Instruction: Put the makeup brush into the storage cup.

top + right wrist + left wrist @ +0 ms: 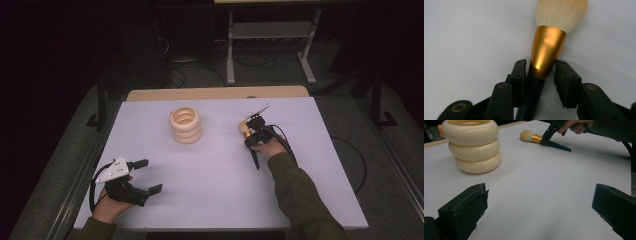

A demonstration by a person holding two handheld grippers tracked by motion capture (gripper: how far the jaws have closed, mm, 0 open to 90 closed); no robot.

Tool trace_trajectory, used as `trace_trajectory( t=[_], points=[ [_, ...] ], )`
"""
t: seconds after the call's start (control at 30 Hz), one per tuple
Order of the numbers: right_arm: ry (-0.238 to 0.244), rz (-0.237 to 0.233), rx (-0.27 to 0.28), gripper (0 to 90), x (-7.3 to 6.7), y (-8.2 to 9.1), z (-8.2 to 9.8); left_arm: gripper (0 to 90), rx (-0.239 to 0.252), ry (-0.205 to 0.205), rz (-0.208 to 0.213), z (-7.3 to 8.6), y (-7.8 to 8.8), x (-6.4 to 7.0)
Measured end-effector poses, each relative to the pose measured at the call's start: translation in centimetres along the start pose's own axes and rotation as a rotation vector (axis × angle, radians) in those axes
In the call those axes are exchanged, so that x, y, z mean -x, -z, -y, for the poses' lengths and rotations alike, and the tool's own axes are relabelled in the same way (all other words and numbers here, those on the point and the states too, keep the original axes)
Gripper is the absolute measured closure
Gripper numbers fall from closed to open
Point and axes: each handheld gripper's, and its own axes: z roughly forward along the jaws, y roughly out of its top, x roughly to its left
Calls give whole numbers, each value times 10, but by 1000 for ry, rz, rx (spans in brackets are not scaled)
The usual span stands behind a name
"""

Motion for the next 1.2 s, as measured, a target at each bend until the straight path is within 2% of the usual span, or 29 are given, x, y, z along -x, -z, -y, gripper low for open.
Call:
trace_trajectory(
  t=[0.17, 0.43, 0.57, 0.67, 0.73, 0.83, 1.2],
  points=[
    [10, 7, -4, 669, 3, 1, 0, 0, 1, -3, -1, 0, 0, -1],
    [30, -4, -17, 677, 8, 3, 1, 0, 0, 1, 1, 0, 0, 0],
    [24, -36, -11, 565, 12, 6, -1, 0, 1, 2, 2, 0, -1, 0],
    [11, -40, 2, 527, 15, 11, -7, 0, -2, -4, 4, 0, -1, 0],
    [11, -42, 9, 519, 17, 14, -12, 0, -5, -13, 6, 0, -2, 0],
    [12, -48, 3, 513, 17, 14, -20, 0, -6, -3, 8, 0, -2, 1],
    [16, -44, -73, 516, 16, -2, -37, 0, -5, -2, 11, 0, -2, 1]
  ],
)
